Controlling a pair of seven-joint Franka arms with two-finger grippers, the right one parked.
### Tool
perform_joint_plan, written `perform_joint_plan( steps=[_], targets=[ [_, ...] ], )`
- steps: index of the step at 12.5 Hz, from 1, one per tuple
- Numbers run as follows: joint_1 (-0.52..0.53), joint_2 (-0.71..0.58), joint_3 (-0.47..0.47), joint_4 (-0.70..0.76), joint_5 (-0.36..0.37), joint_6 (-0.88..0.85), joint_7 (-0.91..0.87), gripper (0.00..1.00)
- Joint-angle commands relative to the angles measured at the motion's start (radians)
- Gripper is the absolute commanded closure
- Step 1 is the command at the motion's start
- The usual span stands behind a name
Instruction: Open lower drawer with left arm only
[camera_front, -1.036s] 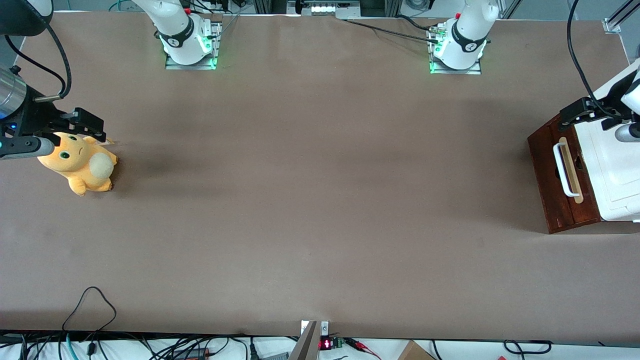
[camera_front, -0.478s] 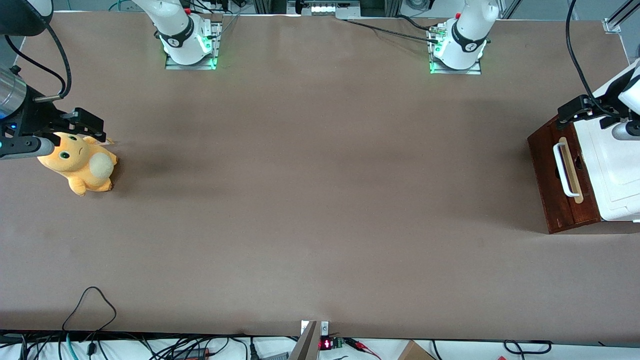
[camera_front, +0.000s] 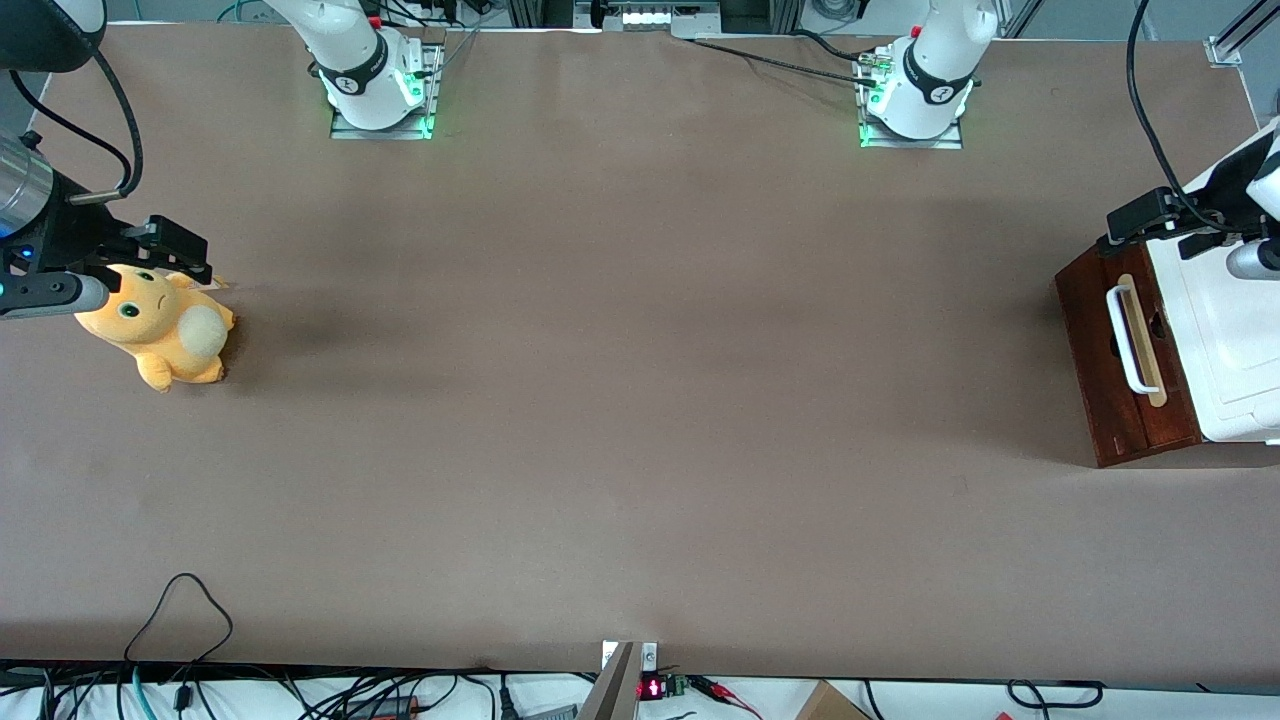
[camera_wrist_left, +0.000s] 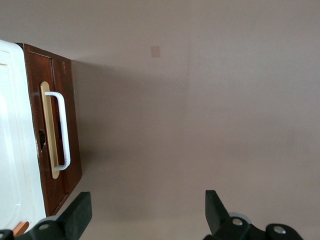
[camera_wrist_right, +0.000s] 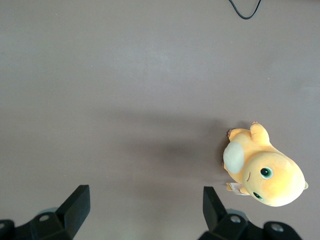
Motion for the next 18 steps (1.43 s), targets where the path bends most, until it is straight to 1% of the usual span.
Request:
perform_joint_plan(
  steps=[1,3,4,5,6,7,10,11,14,15,18],
  targets=[
    [0.001,0.005,0.008,0.019,-0.005,-0.022,0.025,0.0],
    [0.001,0.005,0.011,0.016,-0.005,-0.021,0.03,0.0],
    [-0.004,0.007,0.008,0.019,0.011,-0.018,0.019,0.0],
    [-0.007,0.016,-0.004,0.021,0.076,-0.015,0.017,0.0],
    [-0.016,0.019,-0.031,0.021,0.185,-0.015,0.011,0.0],
    [-0.017,0.036,-0.079,0.021,0.281,-0.021,-0.013,0.0],
    [-0.014,0.091,-0.185,0.003,0.525,-0.074,-0.191,0.0],
    [-0.016,0.11,-0.211,-0.013,0.594,-0.08,-0.24,0.0],
    [-0.01,0.189,-0.294,-0.12,0.85,-0.12,-0.445,0.03],
    [-0.002,0.22,-0.324,-0.152,0.908,-0.142,-0.523,0.03],
    [0.055,0.313,-0.41,-0.244,1.038,-0.165,-0.758,0.03]
  ],
)
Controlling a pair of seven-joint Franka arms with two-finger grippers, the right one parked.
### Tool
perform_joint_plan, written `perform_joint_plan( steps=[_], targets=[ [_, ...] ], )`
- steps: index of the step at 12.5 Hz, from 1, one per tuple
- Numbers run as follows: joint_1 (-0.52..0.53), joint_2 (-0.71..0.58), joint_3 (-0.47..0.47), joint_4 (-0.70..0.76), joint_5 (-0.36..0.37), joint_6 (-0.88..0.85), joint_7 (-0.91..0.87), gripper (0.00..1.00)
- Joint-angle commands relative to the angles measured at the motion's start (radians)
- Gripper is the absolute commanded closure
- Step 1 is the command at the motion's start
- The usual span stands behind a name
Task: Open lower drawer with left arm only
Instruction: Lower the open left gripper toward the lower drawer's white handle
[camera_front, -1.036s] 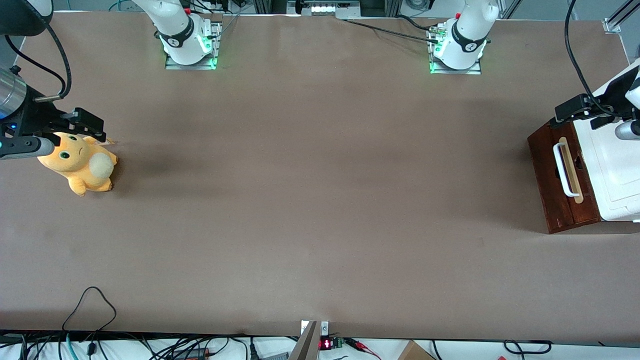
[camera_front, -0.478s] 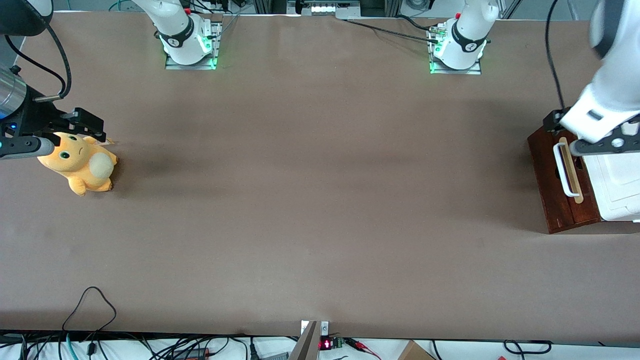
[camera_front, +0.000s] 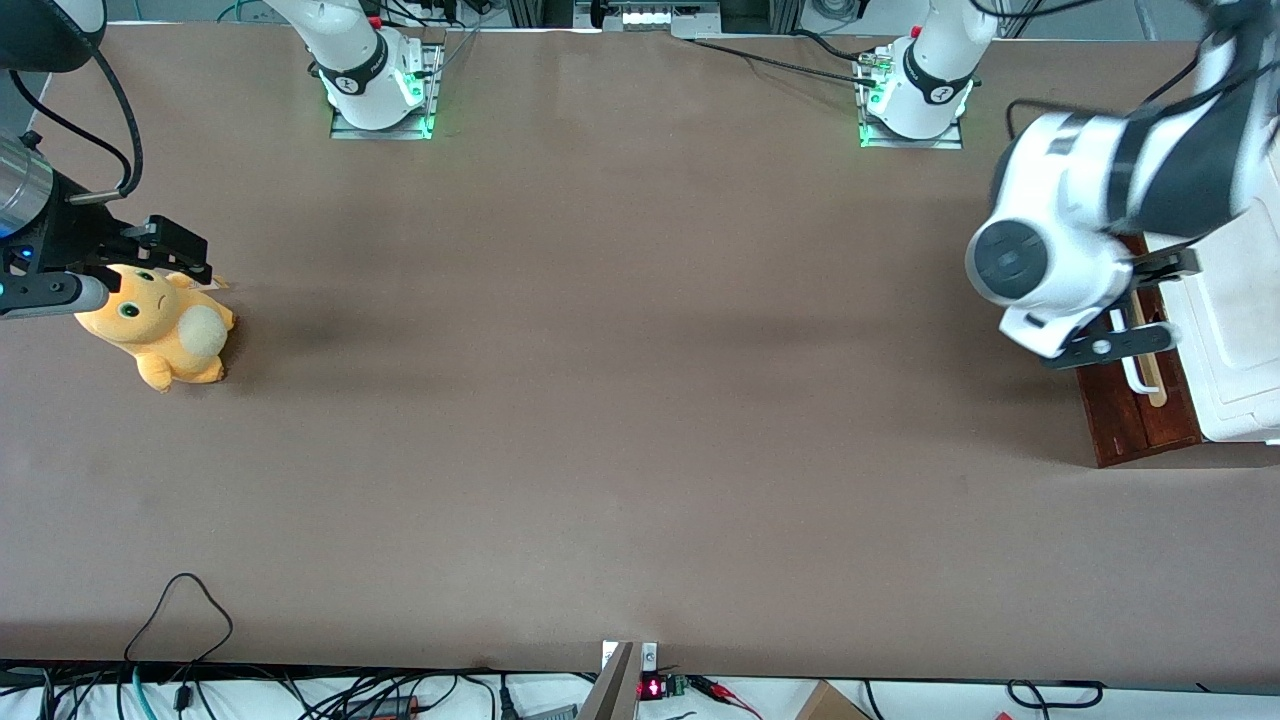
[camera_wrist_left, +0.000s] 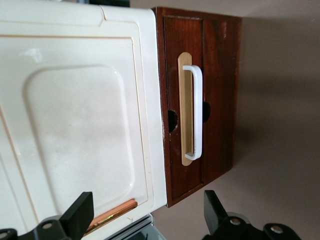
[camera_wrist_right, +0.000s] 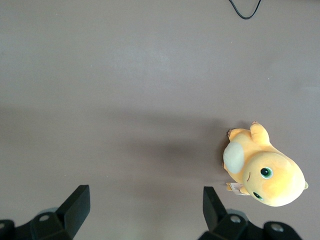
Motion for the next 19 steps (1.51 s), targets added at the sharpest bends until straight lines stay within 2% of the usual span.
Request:
perform_joint_plan(
  steps=[1,3,5,8,10,12,15,16,18,19],
  targets=[
    [0.056,0.065,-0.07,-0.079,0.119,-0.021,-0.185,0.03],
    [0.058,0.126,-0.085,-0.163,0.222,-0.021,-0.34,0.03],
    [0.058,0.181,-0.088,-0.214,0.343,-0.063,-0.402,0.03],
    [0.038,0.295,-0.088,-0.227,0.463,-0.123,-0.479,0.03],
    [0.041,0.297,-0.087,-0.247,0.513,-0.116,-0.473,0.03],
    [0.046,0.3,-0.061,-0.256,0.546,-0.079,-0.471,0.03],
    [0.021,0.304,-0.01,-0.256,0.554,-0.047,-0.471,0.08],
    [0.0,0.304,0.031,-0.256,0.554,-0.027,-0.47,0.08],
    [-0.014,0.306,0.051,-0.256,0.554,-0.024,-0.47,0.08],
    [-0.014,0.31,0.051,-0.256,0.554,-0.024,-0.47,0.13]
  ],
)
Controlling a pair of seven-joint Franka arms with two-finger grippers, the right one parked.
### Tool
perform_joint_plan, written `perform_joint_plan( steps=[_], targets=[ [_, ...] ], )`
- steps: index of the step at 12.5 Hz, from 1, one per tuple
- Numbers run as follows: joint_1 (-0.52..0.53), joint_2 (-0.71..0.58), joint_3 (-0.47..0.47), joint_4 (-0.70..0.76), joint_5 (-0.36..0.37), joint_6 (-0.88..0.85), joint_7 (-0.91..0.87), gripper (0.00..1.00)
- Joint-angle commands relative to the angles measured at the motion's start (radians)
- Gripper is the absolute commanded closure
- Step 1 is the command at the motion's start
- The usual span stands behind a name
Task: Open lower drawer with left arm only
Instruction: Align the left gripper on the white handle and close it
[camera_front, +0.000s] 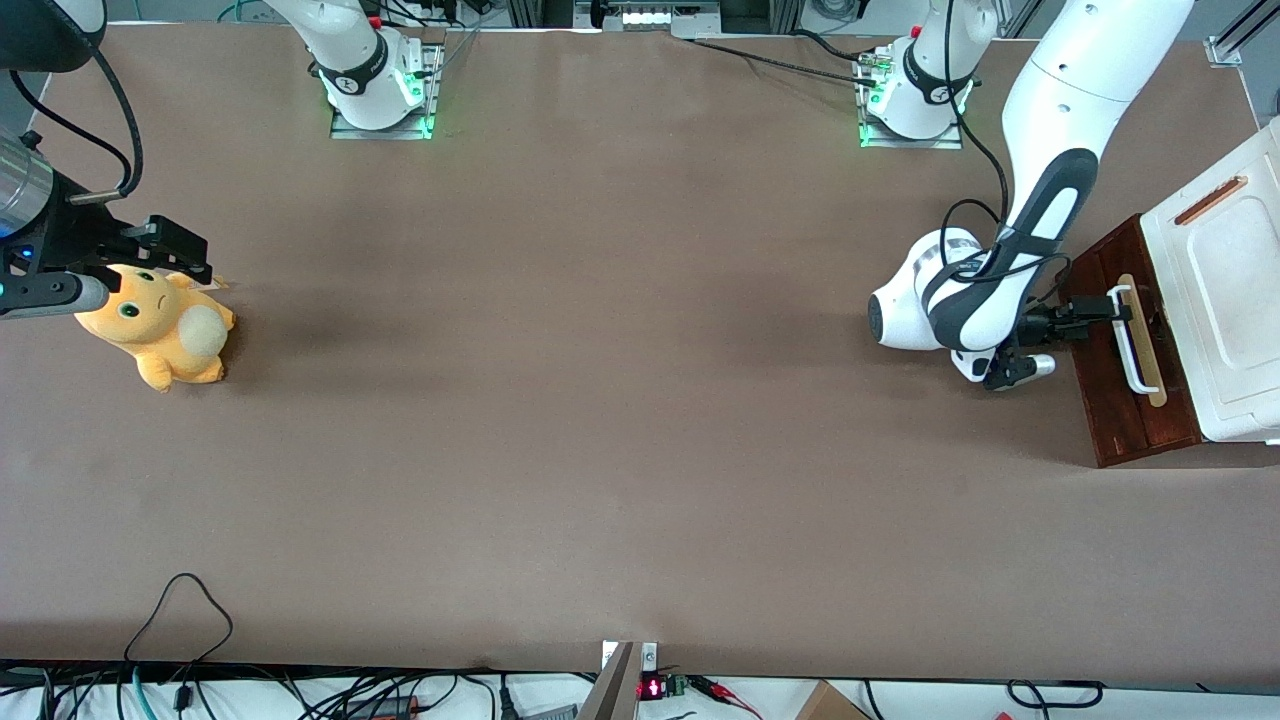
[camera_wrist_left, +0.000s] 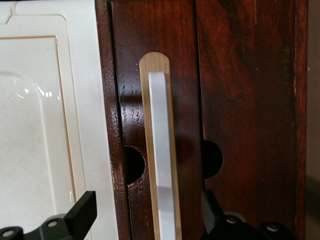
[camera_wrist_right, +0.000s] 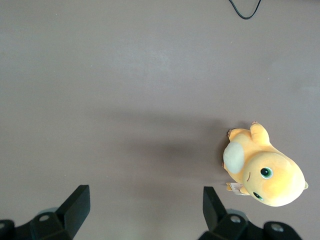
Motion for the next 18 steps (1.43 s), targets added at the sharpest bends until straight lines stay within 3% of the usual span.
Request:
perform_joint_plan(
  steps=[1,7,14,18],
  targets=[
    [-0.022,0.01,0.018,-0.009,0.023,-0.001,-0.011,0.2],
    [-0.011,0.052,0.038,0.004,0.073,-0.004,-0.019,0.27],
    [0.009,0.06,0.055,0.01,0.148,0.0,-0.014,0.47],
    [0.012,0.076,0.07,0.024,0.162,0.006,-0.01,0.51]
  ],
)
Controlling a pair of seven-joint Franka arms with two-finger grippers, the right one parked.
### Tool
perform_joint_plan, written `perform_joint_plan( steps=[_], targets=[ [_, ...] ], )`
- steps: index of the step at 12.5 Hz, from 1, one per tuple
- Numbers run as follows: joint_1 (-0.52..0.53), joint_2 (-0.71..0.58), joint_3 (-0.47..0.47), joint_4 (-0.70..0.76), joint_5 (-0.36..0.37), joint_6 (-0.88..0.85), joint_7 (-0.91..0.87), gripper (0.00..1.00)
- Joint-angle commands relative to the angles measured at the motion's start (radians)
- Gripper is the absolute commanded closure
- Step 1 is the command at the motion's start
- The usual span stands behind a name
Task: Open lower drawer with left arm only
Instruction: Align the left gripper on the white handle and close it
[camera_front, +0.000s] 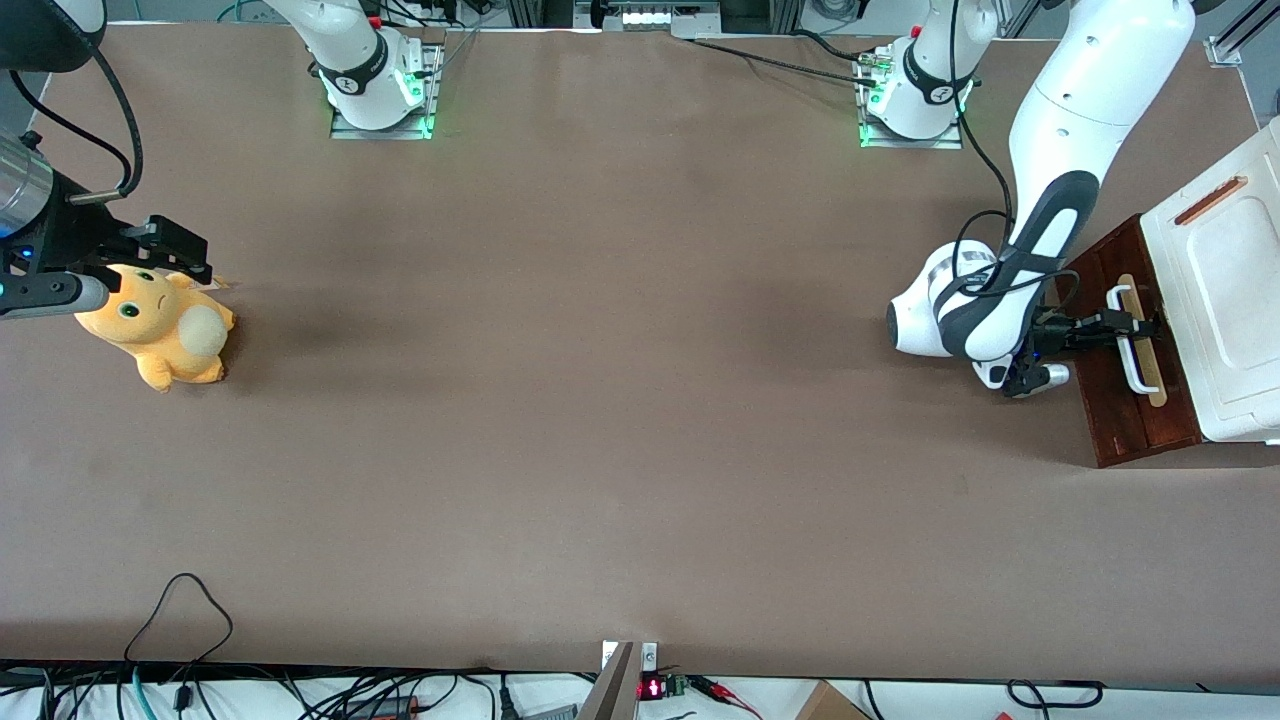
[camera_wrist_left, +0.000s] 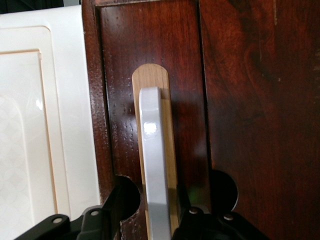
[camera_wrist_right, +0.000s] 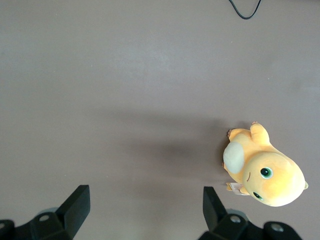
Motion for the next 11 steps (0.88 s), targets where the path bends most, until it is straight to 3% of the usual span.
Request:
perform_joint_plan(
  steps=[1,5,8,11],
  targets=[
    [0.004,0.028,0.003,0.022,0.027,0.002,0.004,0.51],
    [0.002,0.028,0.001,0.023,0.029,0.0,0.0,0.55],
    [0.002,0.028,0.003,0.023,0.029,0.0,0.002,0.72],
    [0.005,0.028,0.001,0.023,0.042,0.002,0.002,0.74]
  ],
)
